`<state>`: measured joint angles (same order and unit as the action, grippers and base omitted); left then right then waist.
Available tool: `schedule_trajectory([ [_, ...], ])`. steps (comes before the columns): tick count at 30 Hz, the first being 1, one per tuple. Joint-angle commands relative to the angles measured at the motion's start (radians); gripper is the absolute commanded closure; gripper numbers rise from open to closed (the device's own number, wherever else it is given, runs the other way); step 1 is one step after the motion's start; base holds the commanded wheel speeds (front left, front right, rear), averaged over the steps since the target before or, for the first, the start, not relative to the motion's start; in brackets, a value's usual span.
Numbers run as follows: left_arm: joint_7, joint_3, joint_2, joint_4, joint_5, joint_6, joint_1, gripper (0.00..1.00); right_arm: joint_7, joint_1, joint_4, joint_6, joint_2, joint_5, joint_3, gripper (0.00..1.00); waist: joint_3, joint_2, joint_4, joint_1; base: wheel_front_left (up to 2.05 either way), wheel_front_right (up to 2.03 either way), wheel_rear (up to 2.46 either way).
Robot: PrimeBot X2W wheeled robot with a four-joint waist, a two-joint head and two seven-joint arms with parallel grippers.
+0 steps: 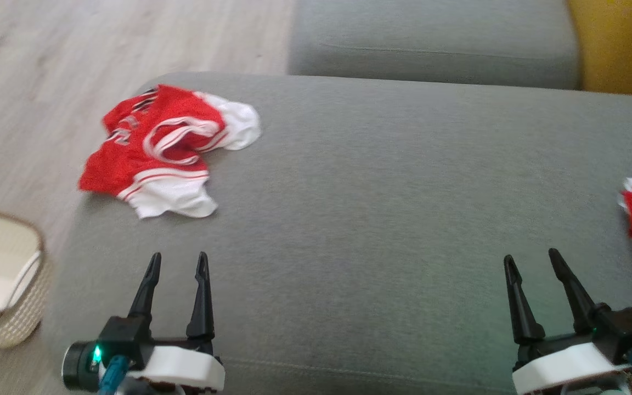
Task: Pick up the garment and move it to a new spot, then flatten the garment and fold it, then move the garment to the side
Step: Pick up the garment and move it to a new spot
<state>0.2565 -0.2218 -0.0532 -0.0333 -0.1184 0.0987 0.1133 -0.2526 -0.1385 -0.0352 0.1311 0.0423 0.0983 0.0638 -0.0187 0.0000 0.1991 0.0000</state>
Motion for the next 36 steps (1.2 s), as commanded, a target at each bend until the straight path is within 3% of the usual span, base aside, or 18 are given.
schedule_trajectory([
  [1, 0.005, 0.025, 0.003, 0.04, -0.005, 0.007, -0.046, 0.0, -0.009, 0.022, 0.035, 0.0, 0.008, 0.009, -0.025, 0.0, 0.008, 0.0, 0.052, 0.0, 0.0, 0.0, 0.0],
  [11, 0.005, 0.019, 0.003, 0.057, -0.026, 0.026, -0.044, 0.0, -0.009, 0.011, 0.029, 0.0, 0.008, -0.007, -0.034, 0.0, 0.014, 0.0, 0.205, 0.0, 0.0, 0.0, 0.0],
  [19, 0.005, 0.022, 0.003, 0.064, -0.038, 0.034, -0.038, 0.0, -0.009, 0.001, 0.028, 0.0, 0.008, -0.027, -0.029, 0.0, 0.02, 0.0, 0.235, 0.0, 0.0, 0.0, 0.0],
  [28, 0.005, 0.148, -0.009, 0.046, -0.032, -0.067, -0.3, 0.0, -0.009, 0.042, 0.044, 0.0, 0.008, -0.102, -0.032, 0.0, 0.162, 0.0, 0.17, 0.0, 0.0, 0.0, 0.0],
  [32, 0.003, 0.191, -0.044, -0.099, -0.082, -0.137, -0.523, 0.0, -0.009, 0.084, 0.056, 0.0, 0.008, -0.15, -0.037, 0.0, 0.255, 0.0, 0.139, 0.0, 0.0, 0.0, 0.0],
  [36, -0.094, 0.192, -0.089, -0.288, -0.139, -0.19, -0.766, 0.0, -0.009, 0.137, 0.064, 0.0, 0.008, -0.192, -0.038, 0.0, 0.34, 0.0, 0.106, 0.0, 0.0, 0.0, 0.0],
])
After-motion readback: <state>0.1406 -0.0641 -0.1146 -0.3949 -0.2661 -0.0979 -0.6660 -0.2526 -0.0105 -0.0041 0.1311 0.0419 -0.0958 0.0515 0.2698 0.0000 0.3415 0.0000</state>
